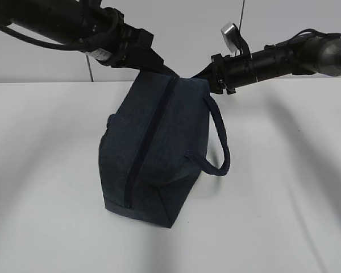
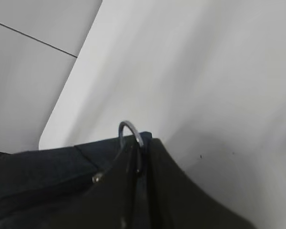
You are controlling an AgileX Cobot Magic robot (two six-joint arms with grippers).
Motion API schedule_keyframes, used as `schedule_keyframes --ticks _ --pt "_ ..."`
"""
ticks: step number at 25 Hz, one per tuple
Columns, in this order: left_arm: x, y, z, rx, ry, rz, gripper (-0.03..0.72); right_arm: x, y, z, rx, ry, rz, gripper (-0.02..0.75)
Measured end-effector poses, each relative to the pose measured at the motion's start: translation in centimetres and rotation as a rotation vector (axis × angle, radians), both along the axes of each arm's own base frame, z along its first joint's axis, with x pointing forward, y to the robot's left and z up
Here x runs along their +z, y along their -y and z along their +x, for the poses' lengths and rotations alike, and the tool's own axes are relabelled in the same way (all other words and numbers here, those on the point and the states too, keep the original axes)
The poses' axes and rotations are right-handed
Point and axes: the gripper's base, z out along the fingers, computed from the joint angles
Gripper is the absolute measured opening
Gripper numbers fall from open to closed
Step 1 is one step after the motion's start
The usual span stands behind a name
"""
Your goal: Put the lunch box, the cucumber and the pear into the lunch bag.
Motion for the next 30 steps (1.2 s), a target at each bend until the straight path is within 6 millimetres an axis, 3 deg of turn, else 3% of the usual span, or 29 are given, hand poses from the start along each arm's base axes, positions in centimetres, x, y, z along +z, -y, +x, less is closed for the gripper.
schedule_keyframes --ticks 1,3,4,6,8,14,16,21,23,30 --pt "-0.1 0.0 0.0 0.0 -0.004 -0.002 0.018 0.3 0.0 0.1 0.001 0.01 0.0 0.067" --pt "-0.5 0.1 0.2 0.008 -0.012 -0.007 0.027 0.9 0.1 0.3 -0.002 0.034 0.0 0.218" --pt "-0.6 0.1 0.4 0.017 -0.013 -0.009 0.04 1.1 0.2 0.4 -0.003 0.043 0.0 0.24" --pt "-0.9 0.1 0.7 0.033 -0.012 -0.014 0.078 1.4 0.2 0.5 -0.003 0.055 0.0 0.389" --pt "-1.2 0.1 1.2 0.055 -0.007 -0.015 0.144 1.8 0.2 0.6 -0.003 0.073 0.0 0.449" --pt "-1.9 -0.1 2.2 0.124 0.029 -0.008 0.441 3.5 0.2 1.0 -0.012 0.108 0.008 0.476" --pt "-1.9 -0.3 2.5 0.143 0.054 0.004 0.505 4.0 0.2 1.1 -0.012 0.124 0.009 0.477" --pt "-2.1 -0.6 2.6 0.134 0.089 0.058 0.547 6.4 0.2 0.8 -0.007 0.188 0.007 0.477" --pt "-1.9 -0.9 2.7 0.134 0.104 0.076 0.549 8.3 0.2 0.4 -0.003 0.24 0.002 0.477" --pt "0.7 -3.4 2.4 0.191 0.121 0.051 0.55 12.3 0.2 -0.7 -0.018 0.253 0.025 0.473"
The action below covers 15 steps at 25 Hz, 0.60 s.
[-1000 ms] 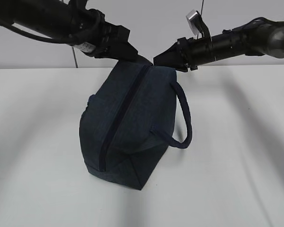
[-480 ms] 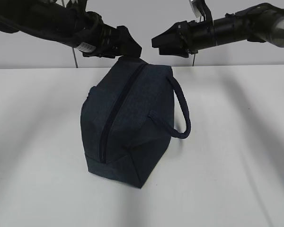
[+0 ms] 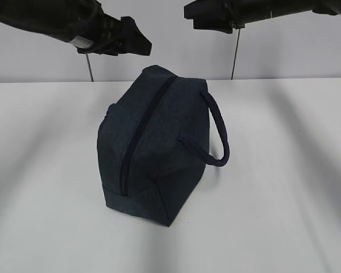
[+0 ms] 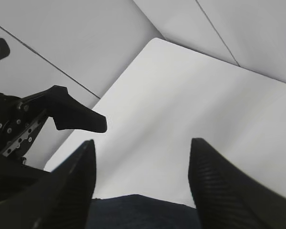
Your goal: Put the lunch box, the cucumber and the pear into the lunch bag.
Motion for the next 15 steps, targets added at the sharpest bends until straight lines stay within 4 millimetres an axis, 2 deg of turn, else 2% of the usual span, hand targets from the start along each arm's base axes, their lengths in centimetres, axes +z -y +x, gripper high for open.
schedule_keyframes --ticks 4,7,11,15 --pt "1.7 -0.7 -1.0 -0.017 -0.01 -0.019 0.55 0.4 0.0 -0.1 -0.017 -0.068 0.029 0.472" --pt "2.0 -0.6 -1.6 -0.051 -0.031 -0.02 0.55 0.8 0.0 -0.2 -0.014 -0.039 0.024 0.47" --pt "1.8 -0.5 -2.0 -0.087 -0.067 -0.015 0.55 2.2 0.1 -0.3 0.022 0.172 -0.043 0.461" --pt "1.8 -0.4 -2.2 -0.099 -0.089 -0.017 0.55 4.4 0.8 -0.3 -0.018 0.424 -0.128 0.401"
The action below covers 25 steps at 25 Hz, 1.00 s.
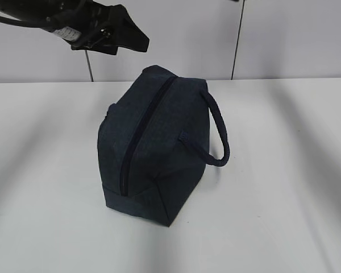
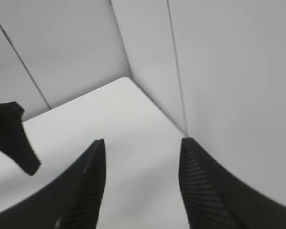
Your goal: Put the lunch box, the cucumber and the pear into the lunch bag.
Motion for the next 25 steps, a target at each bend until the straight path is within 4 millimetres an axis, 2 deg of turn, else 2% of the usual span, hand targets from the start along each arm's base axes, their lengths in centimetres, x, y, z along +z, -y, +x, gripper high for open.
schedule_keyframes --ticks 4,8,10,13,16,25 --pt "-0.1 0.1 -0.3 -0.027 -0.031 0.001 0.55 1.6 1.3 0.4 -0.081 0.18 -0.059 0.368" --pt "-0.2 0.1 -0.4 -0.033 -0.036 0.004 0.55 1.9 3.6 1.2 -0.204 0.22 -0.066 0.363" --pt "-0.2 0.1 -0.4 -0.033 -0.036 0.004 0.55 2.0 5.0 1.6 -0.282 0.189 -0.033 0.36" --pt "-0.2 0.1 -0.4 -0.033 -0.035 0.004 0.55 2.2 8.1 2.1 -0.428 0.045 0.107 0.358" --pt "-0.2 0.1 -0.4 -0.032 -0.035 0.004 0.55 2.3 9.5 2.1 -0.481 -0.096 0.232 0.358" --pt "-0.3 -0.2 -0.2 -0.019 -0.02 0.04 0.55 1.5 7.6 0.4 -0.244 -0.255 0.205 0.356"
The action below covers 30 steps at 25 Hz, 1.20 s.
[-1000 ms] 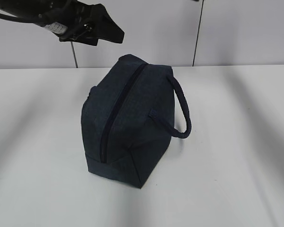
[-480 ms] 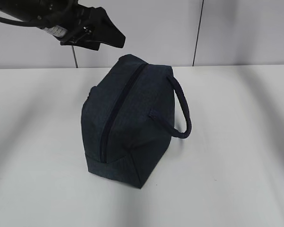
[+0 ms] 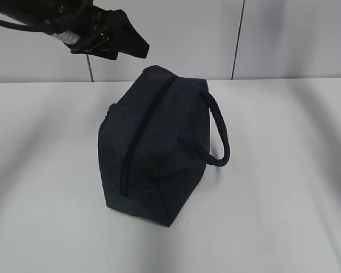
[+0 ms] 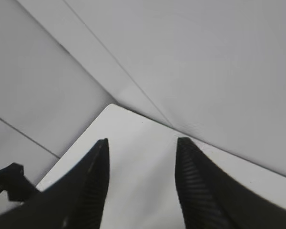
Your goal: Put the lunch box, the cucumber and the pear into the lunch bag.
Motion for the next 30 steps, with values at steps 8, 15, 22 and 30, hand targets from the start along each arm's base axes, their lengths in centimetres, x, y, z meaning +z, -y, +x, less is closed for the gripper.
schedule_keyframes --ticks 8,15,22,30 --pt "-1.4 -1.7 0.0 0.019 -0.011 0.257 0.549 -0.3 -0.6 -1.0 0.116 -0.069 0.005 0.356" --pt "-1.5 -1.8 -0.2 0.005 -0.034 0.268 0.503 -0.3 -0.6 -1.0 0.119 -0.079 0.01 0.356" --pt "-1.5 -1.8 -0.2 0.004 -0.035 0.268 0.447 -0.3 -0.6 -0.9 0.105 -0.075 0.013 0.356" --pt "-1.5 -1.8 -0.2 0.004 -0.035 0.269 0.4 -0.2 -0.2 -0.3 0.037 -0.055 0.024 0.356"
